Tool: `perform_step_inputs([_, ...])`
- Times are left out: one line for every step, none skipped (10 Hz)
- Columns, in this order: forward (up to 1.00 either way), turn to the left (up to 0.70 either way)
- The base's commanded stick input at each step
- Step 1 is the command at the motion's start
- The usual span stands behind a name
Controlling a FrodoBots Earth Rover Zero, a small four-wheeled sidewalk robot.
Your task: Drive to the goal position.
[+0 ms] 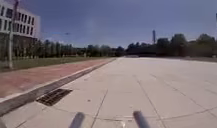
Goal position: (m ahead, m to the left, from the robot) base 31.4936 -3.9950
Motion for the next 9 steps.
perform_step_inputs([1.0,-0.27])
perform_step_inputs([1.0,-0.09])
perform_step_inputs([1.0,0.0])
perform_step_inputs([1.0,0.0])
perform_step_inputs([1.0,0.0])
perform_step_inputs([1.0,0.0])
perform_step_inputs([1.0,0.0])
perform_step_inputs([1.0,-0.09])
perform_step_inputs([1.0,-0.27])
